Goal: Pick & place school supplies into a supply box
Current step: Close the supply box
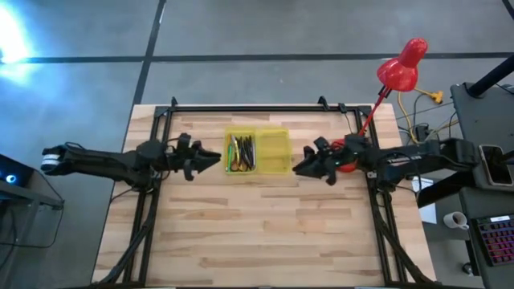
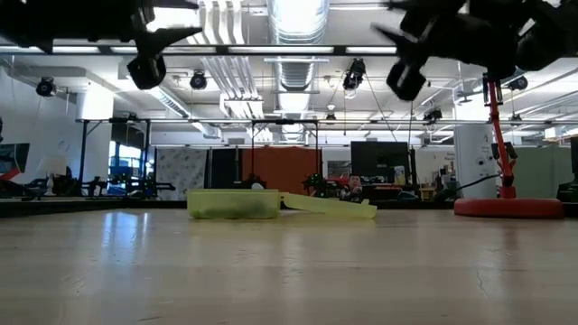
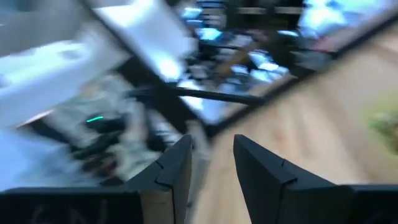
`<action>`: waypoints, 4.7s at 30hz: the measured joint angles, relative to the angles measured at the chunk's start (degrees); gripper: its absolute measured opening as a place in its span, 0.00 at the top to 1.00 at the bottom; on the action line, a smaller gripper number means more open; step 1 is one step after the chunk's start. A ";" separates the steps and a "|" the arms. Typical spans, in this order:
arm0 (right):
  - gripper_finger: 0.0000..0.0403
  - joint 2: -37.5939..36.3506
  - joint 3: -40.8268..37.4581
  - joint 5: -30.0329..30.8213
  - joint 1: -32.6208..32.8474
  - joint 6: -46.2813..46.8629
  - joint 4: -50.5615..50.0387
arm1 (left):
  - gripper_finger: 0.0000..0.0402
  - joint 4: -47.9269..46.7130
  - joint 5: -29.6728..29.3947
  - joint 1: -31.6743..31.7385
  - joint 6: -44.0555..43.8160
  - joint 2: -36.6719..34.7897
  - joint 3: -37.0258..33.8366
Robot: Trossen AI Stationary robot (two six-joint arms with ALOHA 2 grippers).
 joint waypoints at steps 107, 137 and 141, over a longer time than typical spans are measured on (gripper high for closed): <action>0.97 17.02 23.69 42.56 -8.00 21.24 -63.54 | 0.99 -41.85 3.53 15.77 18.84 56.72 31.17; 0.97 33.27 32.87 41.03 -5.96 16.79 -65.92 | 0.99 -43.12 5.26 15.77 19.20 56.54 29.83; 0.97 30.16 33.07 41.64 -5.66 16.35 -65.31 | 0.99 -42.84 5.27 15.75 19.27 56.59 29.78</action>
